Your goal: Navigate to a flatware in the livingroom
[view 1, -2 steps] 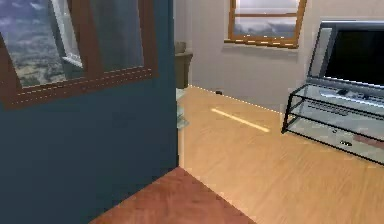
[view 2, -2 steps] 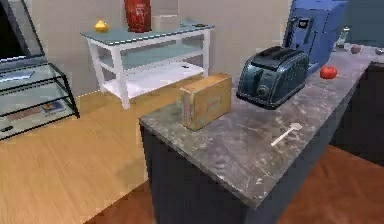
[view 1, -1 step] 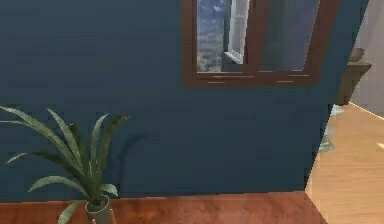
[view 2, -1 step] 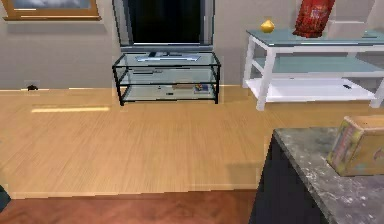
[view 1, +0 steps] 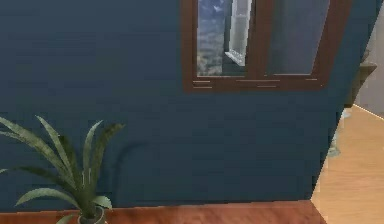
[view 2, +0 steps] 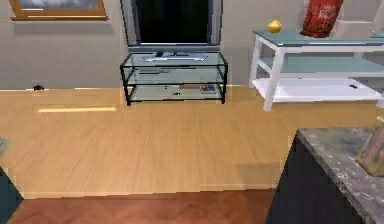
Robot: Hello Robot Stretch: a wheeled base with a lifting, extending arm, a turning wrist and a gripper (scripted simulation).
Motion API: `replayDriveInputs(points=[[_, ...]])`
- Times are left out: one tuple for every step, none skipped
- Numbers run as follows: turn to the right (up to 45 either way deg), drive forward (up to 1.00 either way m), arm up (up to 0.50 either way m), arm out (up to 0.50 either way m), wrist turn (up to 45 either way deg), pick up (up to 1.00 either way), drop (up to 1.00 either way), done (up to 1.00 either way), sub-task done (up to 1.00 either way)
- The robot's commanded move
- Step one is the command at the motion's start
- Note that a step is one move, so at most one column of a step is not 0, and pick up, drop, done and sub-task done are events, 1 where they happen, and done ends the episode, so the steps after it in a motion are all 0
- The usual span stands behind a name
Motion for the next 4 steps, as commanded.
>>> replayDriveInputs(points=[[45.0, 0.00, 0.00, 0.00, 0.0, 0.00, 0.00, 0.00, 0.00], [42.0, 0.00, 0.00, 0.00, 0.0, 0.00, 0.00, 0.00, 0.00], [0.0, 0.90, 0.00, 0.00, 0.0, 0.00, 0.00, 0.00, 0.00], [45.0, 0.00, 0.00, 0.00, 0.0, 0.00, 0.00, 0.00, 0.00]])
